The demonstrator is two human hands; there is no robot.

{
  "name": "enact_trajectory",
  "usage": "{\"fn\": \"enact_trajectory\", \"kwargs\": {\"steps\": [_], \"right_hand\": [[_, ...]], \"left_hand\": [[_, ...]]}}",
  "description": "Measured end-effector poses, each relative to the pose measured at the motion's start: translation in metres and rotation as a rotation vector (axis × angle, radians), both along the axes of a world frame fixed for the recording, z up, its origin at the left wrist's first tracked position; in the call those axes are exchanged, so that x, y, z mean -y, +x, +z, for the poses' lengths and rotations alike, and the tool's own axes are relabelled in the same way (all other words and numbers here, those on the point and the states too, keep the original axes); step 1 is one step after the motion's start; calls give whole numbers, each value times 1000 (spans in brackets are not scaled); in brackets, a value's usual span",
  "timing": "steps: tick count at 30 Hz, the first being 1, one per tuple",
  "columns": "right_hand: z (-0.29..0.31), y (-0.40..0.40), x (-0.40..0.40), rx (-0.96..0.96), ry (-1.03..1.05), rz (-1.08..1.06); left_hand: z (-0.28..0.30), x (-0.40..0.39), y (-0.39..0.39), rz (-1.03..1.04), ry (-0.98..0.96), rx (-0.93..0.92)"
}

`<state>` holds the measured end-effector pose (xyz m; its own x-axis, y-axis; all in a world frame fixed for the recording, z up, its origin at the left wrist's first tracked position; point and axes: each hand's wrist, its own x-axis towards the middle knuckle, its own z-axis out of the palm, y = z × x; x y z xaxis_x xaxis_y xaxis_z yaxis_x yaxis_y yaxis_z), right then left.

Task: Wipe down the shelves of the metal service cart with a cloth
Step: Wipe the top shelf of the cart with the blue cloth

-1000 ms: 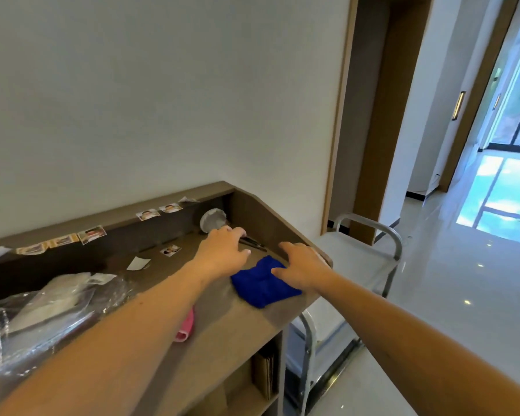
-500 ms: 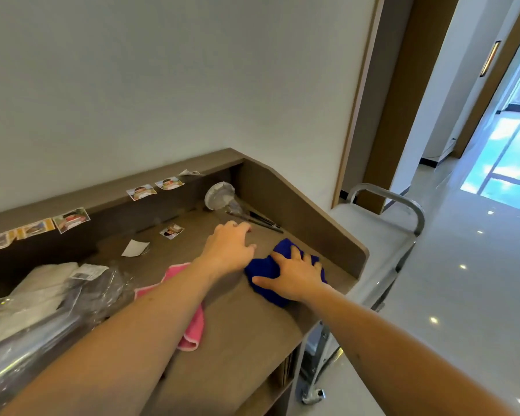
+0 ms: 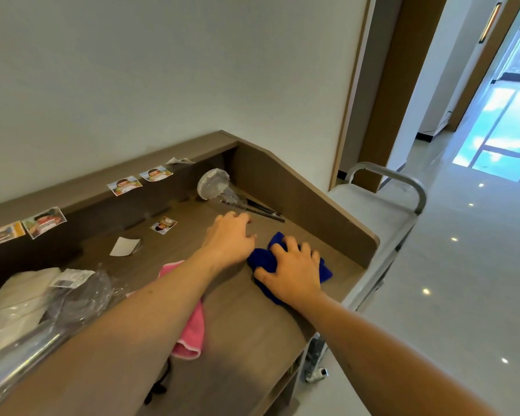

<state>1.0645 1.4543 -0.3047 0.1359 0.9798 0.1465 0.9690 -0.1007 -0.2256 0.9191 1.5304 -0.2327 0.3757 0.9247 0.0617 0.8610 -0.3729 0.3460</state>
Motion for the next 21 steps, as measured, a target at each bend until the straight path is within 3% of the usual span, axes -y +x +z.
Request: {"fn": "enact_trajectory", "kwargs": {"steps": [11,21], "right_hand": [[16,8,15,-119,-51,-27],[92,70,76,-101,189,-192]], "left_hand": [[34,11,-3,-47,64,39],[83,51,57,-158,158,50]]}}
